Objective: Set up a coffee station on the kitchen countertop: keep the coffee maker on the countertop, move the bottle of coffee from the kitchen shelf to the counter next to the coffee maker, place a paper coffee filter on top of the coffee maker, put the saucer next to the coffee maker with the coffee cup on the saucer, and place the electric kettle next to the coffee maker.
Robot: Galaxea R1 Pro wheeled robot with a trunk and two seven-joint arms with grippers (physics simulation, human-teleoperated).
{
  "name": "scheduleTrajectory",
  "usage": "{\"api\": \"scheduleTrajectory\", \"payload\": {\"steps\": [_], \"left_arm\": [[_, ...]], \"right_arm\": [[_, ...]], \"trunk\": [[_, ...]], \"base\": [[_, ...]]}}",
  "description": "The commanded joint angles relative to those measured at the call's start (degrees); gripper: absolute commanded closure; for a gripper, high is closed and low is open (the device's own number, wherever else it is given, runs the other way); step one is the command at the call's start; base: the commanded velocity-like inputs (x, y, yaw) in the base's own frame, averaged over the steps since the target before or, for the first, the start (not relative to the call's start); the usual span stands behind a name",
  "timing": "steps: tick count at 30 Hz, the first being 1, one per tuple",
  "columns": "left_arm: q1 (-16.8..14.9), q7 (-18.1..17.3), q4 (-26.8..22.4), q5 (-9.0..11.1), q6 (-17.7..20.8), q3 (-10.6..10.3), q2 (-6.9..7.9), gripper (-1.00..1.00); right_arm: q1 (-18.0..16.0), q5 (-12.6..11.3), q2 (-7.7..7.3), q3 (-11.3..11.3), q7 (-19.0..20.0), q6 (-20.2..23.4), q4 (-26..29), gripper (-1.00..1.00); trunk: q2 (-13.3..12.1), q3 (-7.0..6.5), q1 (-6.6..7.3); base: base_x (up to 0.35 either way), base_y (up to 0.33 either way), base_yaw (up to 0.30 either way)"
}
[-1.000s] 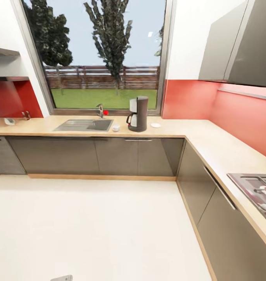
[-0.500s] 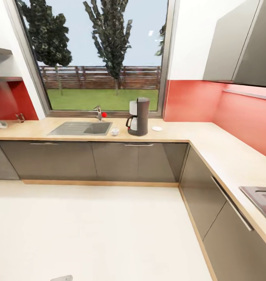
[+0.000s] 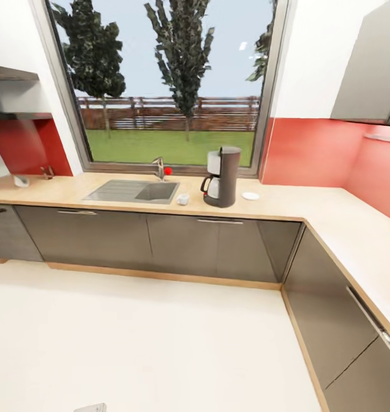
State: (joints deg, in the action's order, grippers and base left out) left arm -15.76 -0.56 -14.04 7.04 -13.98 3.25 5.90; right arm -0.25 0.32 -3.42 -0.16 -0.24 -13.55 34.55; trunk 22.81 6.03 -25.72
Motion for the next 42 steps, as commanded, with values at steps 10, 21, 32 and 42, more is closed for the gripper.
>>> {"api": "scheduleTrajectory", "payload": {"steps": [10,21,32,42], "left_arm": [[-0.06,-0.06,0.06,0.43,-0.17,0.01,-0.01,-1.00],[-0.06,-0.06,0.06,0.43,-0.17,0.00,-0.01,-1.00],[-0.06,-0.06,0.06,0.43,-0.17,0.01,-0.01,-1.00],[-0.06,-0.06,0.06,0.43,-0.17,0.01,-0.01,-1.00]], "right_arm": [[-0.03,0.03,-0.01,-0.01,-0.02,-0.16,-0.01,-1.00],[-0.04,0.03,-0.01,0.07,-0.02,-0.16,-0.01,-1.00],[-0.02,0.03,-0.01,0.07,-0.02,-0.16,-0.01,-1.00],[-0.03,0.12,0.01,0.16,-0.02,-0.16,-0.01,-1.00]], "trunk": [[0.11,0.12,-0.07],[0.11,0.12,-0.07],[0.11,0.12,-0.07],[0.11,0.12,-0.07]], "base": [[0.336,0.000,0.276],[0.336,0.000,0.277],[0.336,0.000,0.277],[0.336,0.000,0.277]]}}
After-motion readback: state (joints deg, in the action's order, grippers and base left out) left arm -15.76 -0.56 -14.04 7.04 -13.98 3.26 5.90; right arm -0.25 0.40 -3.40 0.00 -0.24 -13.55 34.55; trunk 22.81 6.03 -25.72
